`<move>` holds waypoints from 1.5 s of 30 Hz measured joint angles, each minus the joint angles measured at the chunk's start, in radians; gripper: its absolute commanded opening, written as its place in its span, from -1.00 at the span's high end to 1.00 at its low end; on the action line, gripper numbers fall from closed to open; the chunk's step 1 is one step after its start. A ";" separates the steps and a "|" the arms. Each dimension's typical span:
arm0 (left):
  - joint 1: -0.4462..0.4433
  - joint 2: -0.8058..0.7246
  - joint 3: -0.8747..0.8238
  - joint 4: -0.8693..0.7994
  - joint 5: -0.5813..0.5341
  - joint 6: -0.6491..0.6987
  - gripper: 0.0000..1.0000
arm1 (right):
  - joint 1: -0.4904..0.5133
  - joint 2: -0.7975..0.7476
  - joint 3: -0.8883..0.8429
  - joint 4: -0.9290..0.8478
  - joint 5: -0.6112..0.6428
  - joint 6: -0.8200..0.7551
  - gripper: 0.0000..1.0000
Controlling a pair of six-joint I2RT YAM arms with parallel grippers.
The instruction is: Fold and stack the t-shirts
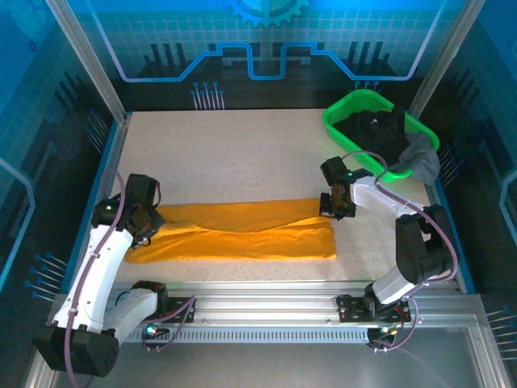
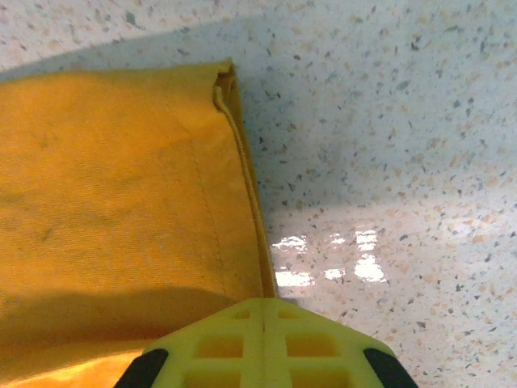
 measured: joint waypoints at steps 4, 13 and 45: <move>0.000 -0.004 -0.050 0.013 0.019 -0.001 1.00 | 0.000 0.000 -0.027 -0.002 -0.005 0.021 0.47; 0.000 0.000 -0.132 0.071 0.090 -0.036 1.00 | 0.000 -0.027 -0.035 -0.024 0.001 0.084 0.32; -0.150 0.513 -0.083 0.473 0.259 -0.184 0.96 | -0.093 0.458 0.424 -0.229 -0.098 0.184 0.52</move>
